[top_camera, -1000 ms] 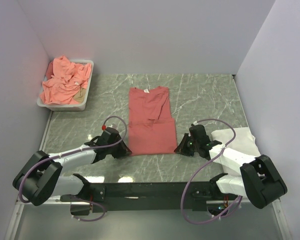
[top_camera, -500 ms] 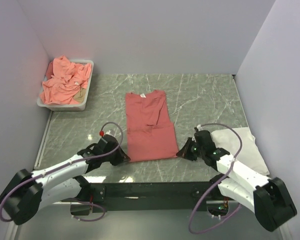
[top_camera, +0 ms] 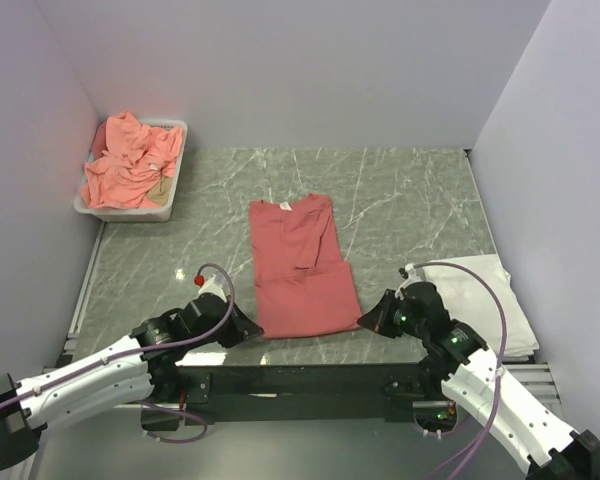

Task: Fold and stack the t-shirts
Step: Fold the tshirt, then neatly place the folded tshirt to the corner

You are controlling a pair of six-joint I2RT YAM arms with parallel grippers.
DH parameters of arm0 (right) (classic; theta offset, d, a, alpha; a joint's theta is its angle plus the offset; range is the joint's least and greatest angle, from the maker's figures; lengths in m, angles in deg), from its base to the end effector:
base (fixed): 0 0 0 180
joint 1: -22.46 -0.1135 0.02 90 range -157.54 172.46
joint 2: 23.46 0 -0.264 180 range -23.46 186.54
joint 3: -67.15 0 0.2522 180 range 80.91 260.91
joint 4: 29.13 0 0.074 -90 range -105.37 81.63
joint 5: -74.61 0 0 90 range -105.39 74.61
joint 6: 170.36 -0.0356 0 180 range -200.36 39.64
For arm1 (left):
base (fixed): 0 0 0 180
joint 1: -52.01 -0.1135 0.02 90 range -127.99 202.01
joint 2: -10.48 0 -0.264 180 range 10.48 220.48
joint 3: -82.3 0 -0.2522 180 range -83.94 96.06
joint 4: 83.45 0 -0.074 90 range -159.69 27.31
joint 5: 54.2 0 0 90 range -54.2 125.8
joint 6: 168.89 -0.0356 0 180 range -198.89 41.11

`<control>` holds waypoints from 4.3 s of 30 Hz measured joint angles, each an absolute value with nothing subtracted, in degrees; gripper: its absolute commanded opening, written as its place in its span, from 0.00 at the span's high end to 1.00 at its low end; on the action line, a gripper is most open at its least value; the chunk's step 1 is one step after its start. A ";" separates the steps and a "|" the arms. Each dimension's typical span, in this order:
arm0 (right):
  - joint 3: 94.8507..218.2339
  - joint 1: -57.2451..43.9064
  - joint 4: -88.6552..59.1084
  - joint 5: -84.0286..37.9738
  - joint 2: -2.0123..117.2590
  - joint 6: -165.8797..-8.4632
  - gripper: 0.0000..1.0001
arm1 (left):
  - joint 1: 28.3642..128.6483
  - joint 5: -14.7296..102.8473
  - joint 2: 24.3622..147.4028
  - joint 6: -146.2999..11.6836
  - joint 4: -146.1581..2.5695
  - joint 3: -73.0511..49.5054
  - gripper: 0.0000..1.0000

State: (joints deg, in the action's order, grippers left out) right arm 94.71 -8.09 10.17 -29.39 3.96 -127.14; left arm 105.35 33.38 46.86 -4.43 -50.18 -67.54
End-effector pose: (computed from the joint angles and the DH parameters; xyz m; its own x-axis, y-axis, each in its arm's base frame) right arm 0.1007 0.0694 0.1671 -0.8495 0.3196 -0.4197 -0.0521 0.7408 0.6697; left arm 0.0864 -0.1136 0.1731 -0.8552 -0.4632 -0.2326 -0.1563 0.6583 -0.7363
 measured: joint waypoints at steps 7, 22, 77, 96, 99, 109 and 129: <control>99.74 -8.22 16.51 -26.94 4.66 -126.31 1.00 | 105.90 30.04 46.81 -4.26 -45.79 -63.39 0.99; 127.41 -7.74 16.79 -20.75 32.75 -119.99 1.00 | 88.54 33.40 67.42 -13.57 -45.29 -41.66 1.00; 175.21 4.31 10.26 -31.62 93.95 -111.84 0.53 | 64.80 59.11 121.13 -25.87 -61.29 -2.19 0.88; 164.37 4.09 6.61 -26.39 91.30 -102.81 0.27 | 79.91 56.44 127.29 -28.13 -57.22 -4.18 0.89; 165.59 4.09 6.28 -27.09 93.16 -102.73 0.27 | 80.39 54.96 128.60 -28.69 -56.08 -3.17 0.89; 169.72 4.11 4.66 -28.69 98.76 -103.25 0.31 | 80.56 53.60 129.59 -28.91 -55.23 -2.65 0.89; 170.97 1.20 4.86 -25.56 100.42 -108.89 1.00 | 80.56 52.68 129.61 -29.72 -53.59 -1.25 0.88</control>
